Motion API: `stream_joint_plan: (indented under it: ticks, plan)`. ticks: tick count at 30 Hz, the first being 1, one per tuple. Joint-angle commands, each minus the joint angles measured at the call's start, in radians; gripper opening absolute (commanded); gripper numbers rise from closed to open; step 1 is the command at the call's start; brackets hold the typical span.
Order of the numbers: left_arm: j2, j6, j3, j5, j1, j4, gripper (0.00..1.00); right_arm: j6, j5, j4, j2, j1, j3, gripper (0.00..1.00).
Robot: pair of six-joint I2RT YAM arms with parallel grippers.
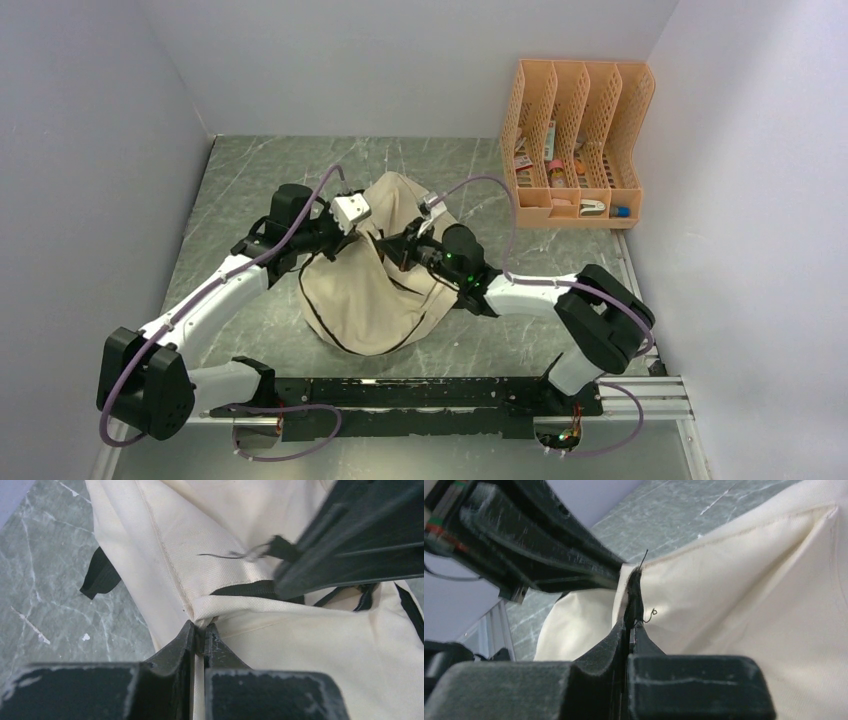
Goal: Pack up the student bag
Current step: Zip the student bag at the center of the board.
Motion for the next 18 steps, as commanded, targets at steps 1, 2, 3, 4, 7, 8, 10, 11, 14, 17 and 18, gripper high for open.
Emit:
stream_joint_plan:
  ticks: [1, 2, 3, 4, 7, 8, 10, 11, 14, 17, 18]
  plan:
    - [0.002, 0.037, 0.005, -0.24, 0.076, 0.056, 0.05, -0.017, -0.112, 0.06, -0.079, -0.004, -0.091, 0.0]
    - [0.004, 0.039, 0.005, -0.247, 0.076, 0.055, 0.05, -0.023, -0.115, 0.055, -0.09, -0.004, -0.105, 0.0]
    - [0.005, 0.04, 0.005, -0.252, 0.076, 0.056, 0.05, -0.03, -0.114, 0.049, -0.102, -0.004, -0.118, 0.0]
    - [0.006, 0.041, 0.005, -0.259, 0.077, 0.056, 0.05, -0.038, -0.112, 0.035, -0.116, -0.005, -0.13, 0.0]
    - [0.009, 0.035, 0.005, -0.268, 0.082, 0.061, 0.05, -0.056, -0.102, -0.015, -0.157, -0.004, -0.16, 0.0]
    - [0.01, 0.032, 0.004, -0.271, 0.082, 0.065, 0.05, -0.061, -0.102, -0.033, -0.168, -0.005, -0.168, 0.0]
    - [0.011, 0.027, 0.0, -0.283, 0.082, 0.071, 0.05, -0.06, -0.103, -0.067, -0.193, -0.004, -0.187, 0.0]
    - [0.01, 0.024, -0.002, -0.29, 0.082, 0.075, 0.05, -0.054, -0.101, -0.082, -0.206, -0.004, -0.198, 0.0]
    - [0.01, 0.02, -0.005, -0.31, 0.084, 0.081, 0.05, -0.034, -0.084, -0.128, -0.259, -0.005, -0.243, 0.0]
    - [0.012, 0.019, -0.009, -0.312, 0.084, 0.086, 0.05, -0.013, -0.035, -0.189, -0.329, -0.004, -0.29, 0.0]
    - [0.014, 0.017, -0.009, -0.313, 0.084, 0.089, 0.05, -0.009, -0.016, -0.212, -0.354, -0.004, -0.303, 0.0]
